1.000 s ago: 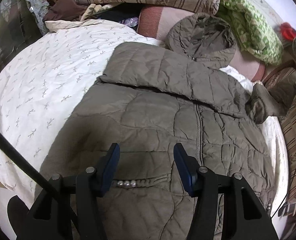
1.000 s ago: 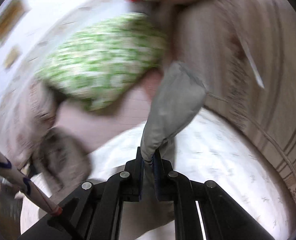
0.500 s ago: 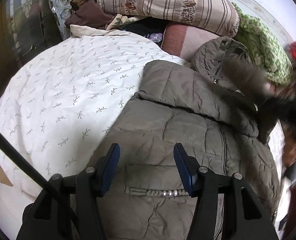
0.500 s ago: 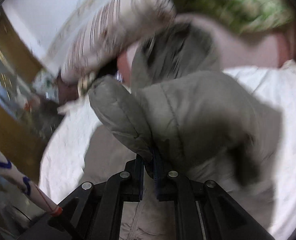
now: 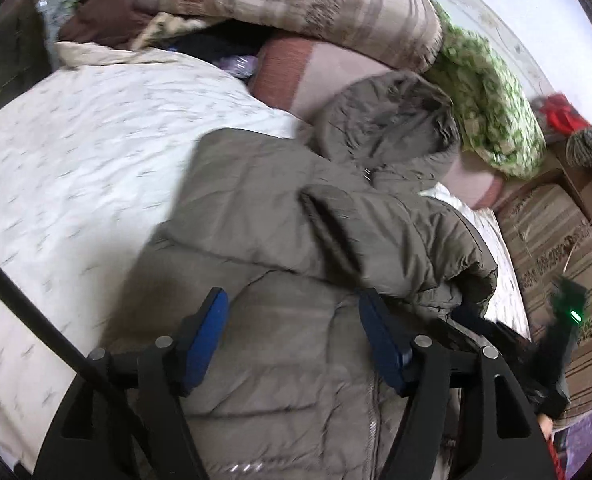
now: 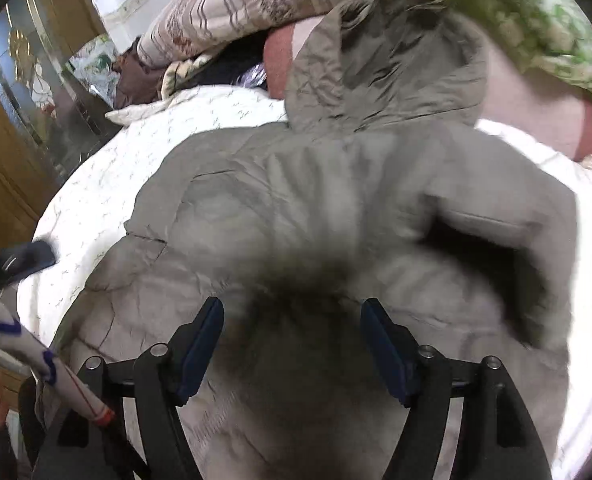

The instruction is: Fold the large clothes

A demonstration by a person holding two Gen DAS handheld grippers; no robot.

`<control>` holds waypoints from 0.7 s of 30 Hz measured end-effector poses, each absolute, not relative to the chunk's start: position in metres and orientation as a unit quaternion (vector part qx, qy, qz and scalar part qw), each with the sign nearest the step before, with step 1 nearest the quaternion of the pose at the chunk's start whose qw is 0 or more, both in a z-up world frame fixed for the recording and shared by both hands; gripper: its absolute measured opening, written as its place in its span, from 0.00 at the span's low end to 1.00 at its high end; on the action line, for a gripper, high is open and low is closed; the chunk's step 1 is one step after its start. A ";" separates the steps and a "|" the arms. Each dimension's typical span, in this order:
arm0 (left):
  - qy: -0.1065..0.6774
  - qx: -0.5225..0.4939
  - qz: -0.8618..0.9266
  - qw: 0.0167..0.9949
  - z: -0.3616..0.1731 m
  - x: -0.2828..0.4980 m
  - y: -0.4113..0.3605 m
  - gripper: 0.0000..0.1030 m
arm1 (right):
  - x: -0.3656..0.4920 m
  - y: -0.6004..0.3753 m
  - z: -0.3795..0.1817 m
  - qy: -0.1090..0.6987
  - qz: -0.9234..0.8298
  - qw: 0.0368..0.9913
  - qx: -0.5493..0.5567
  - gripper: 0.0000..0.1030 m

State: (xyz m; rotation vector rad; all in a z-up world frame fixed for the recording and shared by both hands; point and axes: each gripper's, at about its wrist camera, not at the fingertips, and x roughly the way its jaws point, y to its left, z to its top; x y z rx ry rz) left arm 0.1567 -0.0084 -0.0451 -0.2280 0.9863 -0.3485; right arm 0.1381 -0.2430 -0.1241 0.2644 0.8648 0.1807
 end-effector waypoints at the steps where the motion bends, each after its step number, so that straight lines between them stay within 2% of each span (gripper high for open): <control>1: 0.474 -0.108 -0.175 0.856 -0.048 0.162 -0.015 0.65 | 0.126 -0.257 -0.124 0.416 0.085 0.893 0.151 0.74; 8: 0.529 -0.123 -0.235 0.806 -0.087 0.224 -0.078 0.65 | 0.063 -0.334 -0.138 0.400 0.037 0.875 0.269 0.74; 9: 0.533 -0.124 -0.237 0.803 -0.092 0.230 -0.083 0.57 | 0.058 -0.340 -0.137 0.398 0.029 0.876 0.271 0.74; 10: 0.544 -0.115 -0.228 0.799 -0.097 0.237 -0.091 0.44 | 0.055 -0.344 -0.136 0.397 0.023 0.877 0.271 0.74; 11: 0.554 -0.100 -0.216 0.798 -0.101 0.241 -0.095 0.22 | 0.052 -0.349 -0.134 0.394 0.014 0.879 0.269 0.74; 13: 0.560 -0.083 -0.205 0.799 -0.097 0.247 -0.100 0.19 | 0.049 -0.354 -0.127 0.389 0.005 0.883 0.264 0.74; 18: 0.488 -0.081 -0.165 0.853 -0.035 0.251 -0.056 0.18 | 0.059 -0.363 -0.093 0.353 0.003 0.901 0.252 0.74; 21: 0.487 -0.078 -0.140 0.859 -0.033 0.261 -0.032 0.18 | 0.086 -0.354 -0.087 0.355 0.014 0.904 0.236 0.74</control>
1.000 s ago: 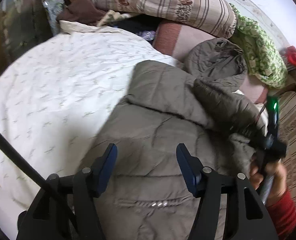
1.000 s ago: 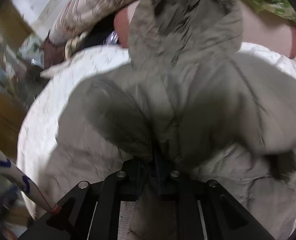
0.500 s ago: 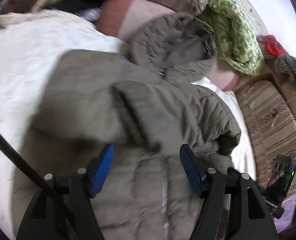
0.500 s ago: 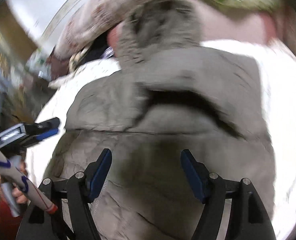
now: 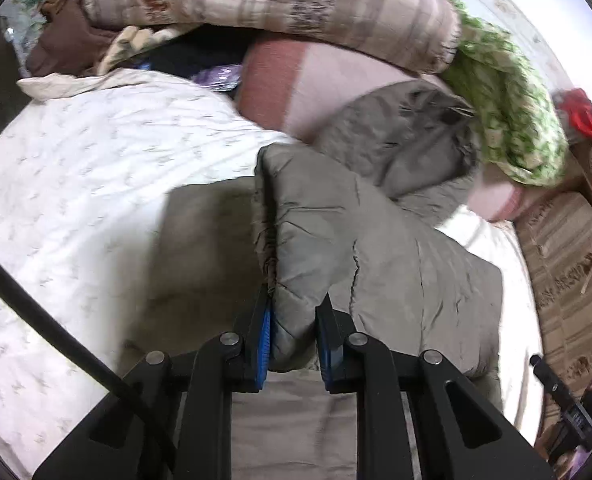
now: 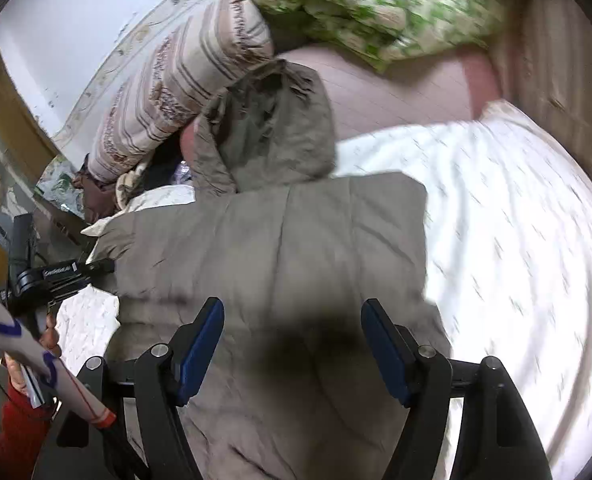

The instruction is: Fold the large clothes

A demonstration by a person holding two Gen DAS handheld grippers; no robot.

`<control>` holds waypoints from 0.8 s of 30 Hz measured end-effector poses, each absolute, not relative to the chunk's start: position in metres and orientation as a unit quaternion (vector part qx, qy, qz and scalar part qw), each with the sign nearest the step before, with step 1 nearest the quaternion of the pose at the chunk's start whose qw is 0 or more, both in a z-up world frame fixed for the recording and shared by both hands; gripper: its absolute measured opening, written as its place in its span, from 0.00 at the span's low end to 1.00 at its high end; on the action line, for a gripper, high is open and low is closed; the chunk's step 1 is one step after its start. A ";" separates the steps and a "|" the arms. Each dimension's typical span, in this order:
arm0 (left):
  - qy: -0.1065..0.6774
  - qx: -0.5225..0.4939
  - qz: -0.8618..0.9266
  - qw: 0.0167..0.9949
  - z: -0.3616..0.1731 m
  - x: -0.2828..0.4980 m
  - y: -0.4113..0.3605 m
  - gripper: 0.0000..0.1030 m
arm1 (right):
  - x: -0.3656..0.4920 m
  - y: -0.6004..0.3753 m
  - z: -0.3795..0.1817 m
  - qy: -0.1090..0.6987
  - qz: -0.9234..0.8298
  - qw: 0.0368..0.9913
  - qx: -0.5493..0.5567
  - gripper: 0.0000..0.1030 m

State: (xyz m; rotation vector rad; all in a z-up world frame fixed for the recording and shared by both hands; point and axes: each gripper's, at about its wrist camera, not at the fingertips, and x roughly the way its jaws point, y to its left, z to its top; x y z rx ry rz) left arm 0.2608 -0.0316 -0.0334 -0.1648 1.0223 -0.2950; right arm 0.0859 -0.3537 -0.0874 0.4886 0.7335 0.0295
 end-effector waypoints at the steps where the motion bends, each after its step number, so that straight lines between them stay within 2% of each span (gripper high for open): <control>1: 0.497 -0.074 -0.131 0.855 -0.042 0.265 -0.028 0.18 | 0.099 -0.349 -0.093 0.364 0.014 0.902 0.230 0.74; 6: 0.554 -0.081 -0.100 0.823 -0.109 0.285 -0.023 0.21 | 0.160 -0.317 -0.141 0.428 -0.014 0.881 0.201 0.72; 10: 0.545 -0.098 -0.101 0.827 -0.119 0.284 -0.019 0.28 | 0.175 -0.304 -0.166 0.444 -0.040 0.879 0.171 0.74; 14: 0.545 -0.091 -0.098 0.828 -0.111 0.283 -0.019 0.32 | 0.182 -0.298 -0.169 0.453 -0.054 0.879 0.139 0.75; 18: 0.524 -0.081 -0.085 0.844 -0.079 0.256 -0.011 0.35 | 0.177 -0.301 -0.156 0.462 -0.061 0.872 0.150 0.75; 19: 0.512 -0.071 -0.084 0.852 -0.068 0.244 -0.007 0.38 | 0.174 -0.302 -0.151 0.460 -0.058 0.872 0.156 0.75; 21: 0.480 -0.051 -0.068 0.873 -0.050 0.219 0.002 0.52 | 0.161 -0.306 -0.133 0.447 -0.051 0.876 0.174 0.75; 23: 0.452 -0.037 -0.049 0.890 -0.041 0.197 0.011 0.59 | 0.154 -0.308 -0.119 0.439 -0.049 0.878 0.183 0.75; 24: 0.442 -0.031 -0.040 0.896 -0.039 0.189 0.014 0.59 | 0.154 -0.308 -0.113 0.436 -0.048 0.879 0.188 0.75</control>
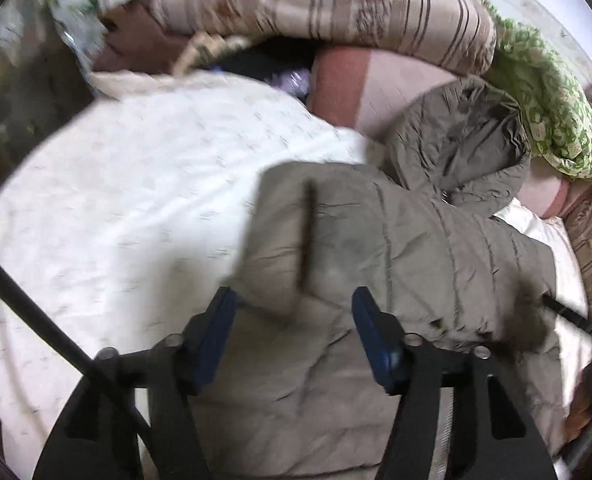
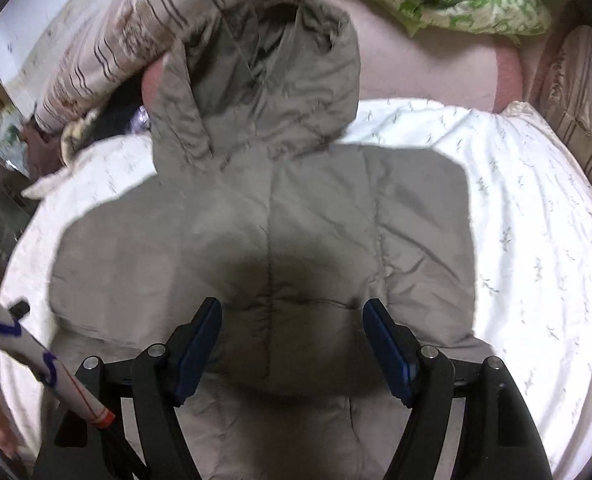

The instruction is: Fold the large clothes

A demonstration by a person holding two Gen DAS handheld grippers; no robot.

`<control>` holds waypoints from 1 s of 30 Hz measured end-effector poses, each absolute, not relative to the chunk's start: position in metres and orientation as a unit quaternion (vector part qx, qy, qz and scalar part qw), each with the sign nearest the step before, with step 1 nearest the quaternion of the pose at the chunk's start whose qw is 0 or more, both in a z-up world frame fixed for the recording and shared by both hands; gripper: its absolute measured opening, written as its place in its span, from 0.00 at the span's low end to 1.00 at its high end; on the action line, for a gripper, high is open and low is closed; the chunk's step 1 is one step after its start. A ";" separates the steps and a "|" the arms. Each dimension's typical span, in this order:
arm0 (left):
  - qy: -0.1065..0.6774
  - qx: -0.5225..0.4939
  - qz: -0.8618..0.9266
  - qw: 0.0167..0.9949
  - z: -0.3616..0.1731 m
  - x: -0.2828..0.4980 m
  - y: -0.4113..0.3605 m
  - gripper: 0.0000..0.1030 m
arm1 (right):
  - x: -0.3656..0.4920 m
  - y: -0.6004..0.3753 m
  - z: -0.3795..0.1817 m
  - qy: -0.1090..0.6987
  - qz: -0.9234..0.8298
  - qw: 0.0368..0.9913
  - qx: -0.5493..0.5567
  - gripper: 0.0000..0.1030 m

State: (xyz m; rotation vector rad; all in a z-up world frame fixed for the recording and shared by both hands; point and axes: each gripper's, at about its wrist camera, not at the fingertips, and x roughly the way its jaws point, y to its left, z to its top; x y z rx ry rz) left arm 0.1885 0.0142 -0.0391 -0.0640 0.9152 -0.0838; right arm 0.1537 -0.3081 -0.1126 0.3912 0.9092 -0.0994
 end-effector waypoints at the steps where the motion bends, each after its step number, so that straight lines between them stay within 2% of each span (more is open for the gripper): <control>1: 0.436 -0.025 -0.035 0.899 -0.039 0.184 0.017 0.59 | 0.153 -0.310 -0.103 0.432 -0.047 0.880 0.193 0.75; 8: 0.420 -0.018 -0.041 0.906 -0.059 0.187 0.021 0.59 | 0.189 -0.315 -0.054 0.418 -0.060 0.875 0.236 0.75; 17: 0.362 -0.016 -0.055 0.930 -0.082 0.179 0.045 0.59 | 0.311 -0.331 0.000 0.359 -0.081 0.871 0.327 0.75; 23: 0.383 -0.015 -0.081 0.920 -0.094 0.190 0.038 0.59 | 0.392 -0.343 -0.009 0.336 -0.101 0.848 0.398 0.76; 30: 0.410 -0.030 -0.101 0.906 -0.107 0.196 0.038 0.59 | 0.444 -0.359 -0.039 0.318 -0.131 0.820 0.459 0.76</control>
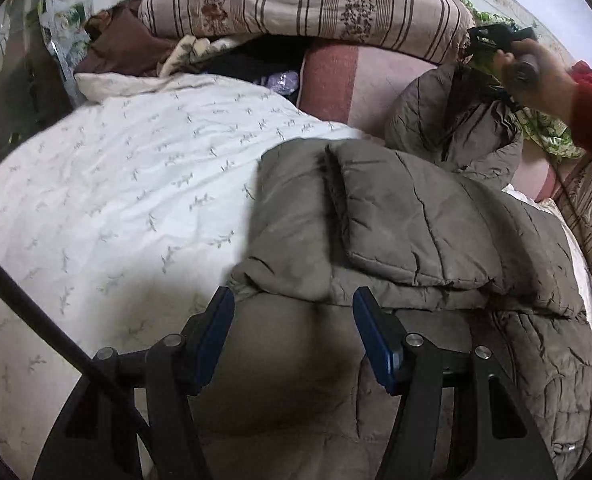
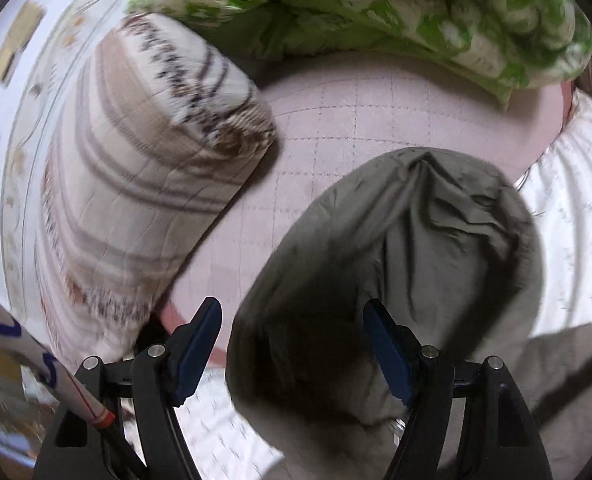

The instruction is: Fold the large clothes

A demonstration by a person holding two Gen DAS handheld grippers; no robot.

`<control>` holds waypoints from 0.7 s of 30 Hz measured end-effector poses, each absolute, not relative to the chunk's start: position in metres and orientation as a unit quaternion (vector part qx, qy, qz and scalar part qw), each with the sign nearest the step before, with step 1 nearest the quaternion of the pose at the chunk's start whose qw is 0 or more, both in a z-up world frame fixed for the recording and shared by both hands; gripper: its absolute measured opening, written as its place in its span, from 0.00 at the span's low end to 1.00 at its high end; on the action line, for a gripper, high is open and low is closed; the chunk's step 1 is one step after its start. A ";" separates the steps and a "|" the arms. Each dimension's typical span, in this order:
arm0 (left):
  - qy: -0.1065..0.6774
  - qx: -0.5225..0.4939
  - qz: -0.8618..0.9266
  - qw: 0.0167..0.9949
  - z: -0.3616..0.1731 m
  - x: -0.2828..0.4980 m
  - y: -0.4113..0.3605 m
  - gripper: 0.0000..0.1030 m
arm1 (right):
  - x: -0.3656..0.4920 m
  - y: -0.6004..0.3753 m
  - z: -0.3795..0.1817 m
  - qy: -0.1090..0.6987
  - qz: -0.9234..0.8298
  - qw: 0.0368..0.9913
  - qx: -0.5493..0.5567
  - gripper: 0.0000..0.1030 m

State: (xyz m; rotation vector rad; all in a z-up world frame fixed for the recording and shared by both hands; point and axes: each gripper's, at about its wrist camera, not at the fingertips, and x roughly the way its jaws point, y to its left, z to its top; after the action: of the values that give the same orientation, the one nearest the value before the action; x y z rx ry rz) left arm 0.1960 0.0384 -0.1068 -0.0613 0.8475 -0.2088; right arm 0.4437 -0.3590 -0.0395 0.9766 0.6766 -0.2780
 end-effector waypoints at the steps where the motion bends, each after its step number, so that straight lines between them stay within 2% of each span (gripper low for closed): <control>1: 0.413 -0.030 -0.101 0.905 -0.108 0.196 0.037 0.59 | 0.448 -0.361 -0.044 0.322 -0.139 0.816 0.459 0.76; 2: 0.415 -0.031 -0.101 0.904 -0.109 0.196 0.037 0.59 | 0.452 -0.362 -0.048 0.328 -0.143 0.815 0.457 0.74; 3: 0.416 -0.031 -0.102 0.903 -0.109 0.197 0.037 0.59 | 0.454 -0.363 -0.051 0.333 -0.141 0.814 0.455 0.66; 4: 0.417 -0.030 -0.103 0.903 -0.109 0.197 0.037 0.59 | 0.454 -0.365 -0.055 0.338 -0.129 0.813 0.457 0.29; 5: 0.417 -0.031 -0.104 0.902 -0.109 0.197 0.037 0.59 | 0.452 -0.363 -0.058 0.351 -0.110 0.809 0.458 0.10; 13: 0.416 -0.077 -0.108 0.900 -0.097 0.196 0.058 0.59 | 0.354 -0.316 -0.004 0.350 -0.073 0.863 0.357 0.08; 21: 0.423 -0.120 -0.065 0.896 -0.100 0.195 0.099 0.59 | 0.186 -0.233 0.021 0.369 0.015 0.875 0.314 0.07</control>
State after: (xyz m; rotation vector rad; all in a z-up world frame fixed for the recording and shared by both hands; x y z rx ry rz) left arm 0.1951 0.0986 -0.1003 -0.2491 0.8759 -0.1352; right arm 0.1859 -0.2325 0.0208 0.6557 0.7711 0.0313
